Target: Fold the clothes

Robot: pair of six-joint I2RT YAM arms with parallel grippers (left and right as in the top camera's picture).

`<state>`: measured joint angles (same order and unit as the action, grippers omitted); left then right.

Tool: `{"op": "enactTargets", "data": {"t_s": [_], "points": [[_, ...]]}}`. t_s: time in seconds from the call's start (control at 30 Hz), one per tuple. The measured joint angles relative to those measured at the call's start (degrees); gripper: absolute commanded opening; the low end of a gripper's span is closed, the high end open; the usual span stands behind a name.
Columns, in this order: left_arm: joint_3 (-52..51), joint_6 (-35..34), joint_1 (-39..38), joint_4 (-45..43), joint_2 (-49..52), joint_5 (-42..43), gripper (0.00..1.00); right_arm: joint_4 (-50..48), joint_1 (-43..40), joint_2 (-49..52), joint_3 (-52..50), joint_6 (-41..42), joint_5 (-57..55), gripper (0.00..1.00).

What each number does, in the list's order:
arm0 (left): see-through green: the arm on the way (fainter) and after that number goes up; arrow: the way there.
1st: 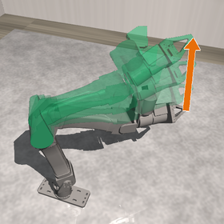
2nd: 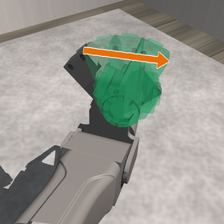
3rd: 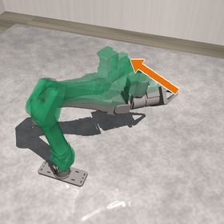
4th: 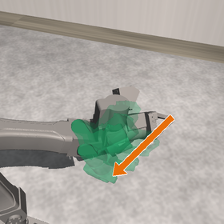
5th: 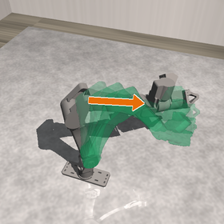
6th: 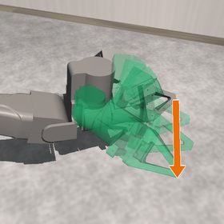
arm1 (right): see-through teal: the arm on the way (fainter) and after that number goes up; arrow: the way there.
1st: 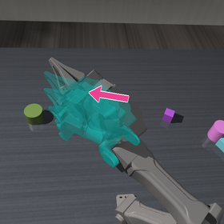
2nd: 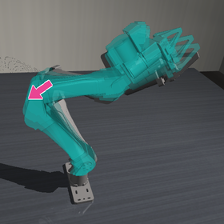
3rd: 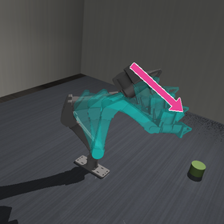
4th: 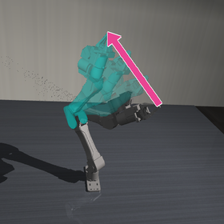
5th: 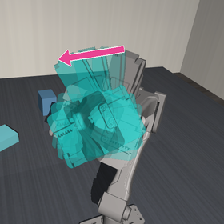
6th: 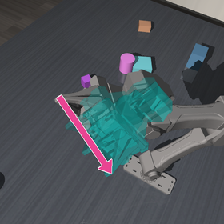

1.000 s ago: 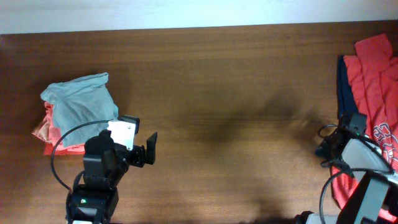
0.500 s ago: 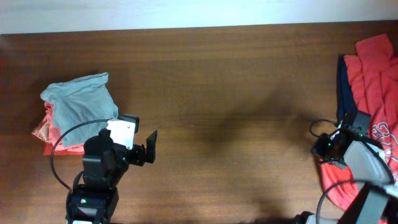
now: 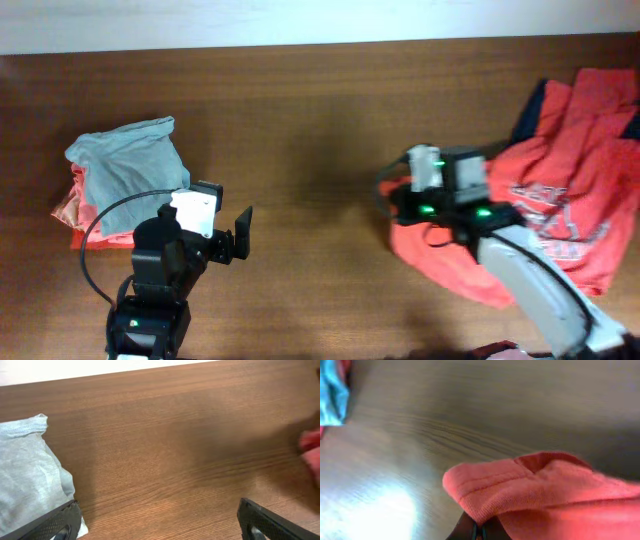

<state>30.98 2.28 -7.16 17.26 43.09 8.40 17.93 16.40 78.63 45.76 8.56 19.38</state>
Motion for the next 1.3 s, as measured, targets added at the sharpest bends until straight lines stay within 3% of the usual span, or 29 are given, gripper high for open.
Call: {"op": "enactTargets", "data": {"t_s": [0.2,0.4,0.43,0.47,0.83,1.03,1.3], "points": [[0.0,0.0,0.0,-0.1,0.0,0.0,0.99,-11.2,9.4,8.1,0.0,0.8,-2.2,0.24],[0.0,0.0,0.0,-0.3,0.0,0.1,0.99,-12.0,9.0,9.5,0.2,1.1,-4.4,0.87],[0.0,0.0,0.0,-0.6,0.0,0.4,0.99,-10.8,8.3,9.1,0.4,1.3,-4.8,0.96],[0.0,0.0,0.0,-0.7,0.0,0.7,0.99,-9.8,7.6,8.6,0.6,0.9,-5.1,0.98],[0.4,-4.0,-0.7,-7.8,4.9,9.4,0.99,10.3,-9.4,-12.8,6.5,0.6,-8.6,0.99],[0.5,-8.4,-8.5,-13.5,19.0,10.4,0.99,19.7,-17.9,-17.9,6.6,0.2,-9.1,0.99],[0.9,-20.1,-19.6,-26.1,40.5,11.0,0.99,25.6,-25.1,-18.0,6.6,0.2,-9.5,0.98]]}}
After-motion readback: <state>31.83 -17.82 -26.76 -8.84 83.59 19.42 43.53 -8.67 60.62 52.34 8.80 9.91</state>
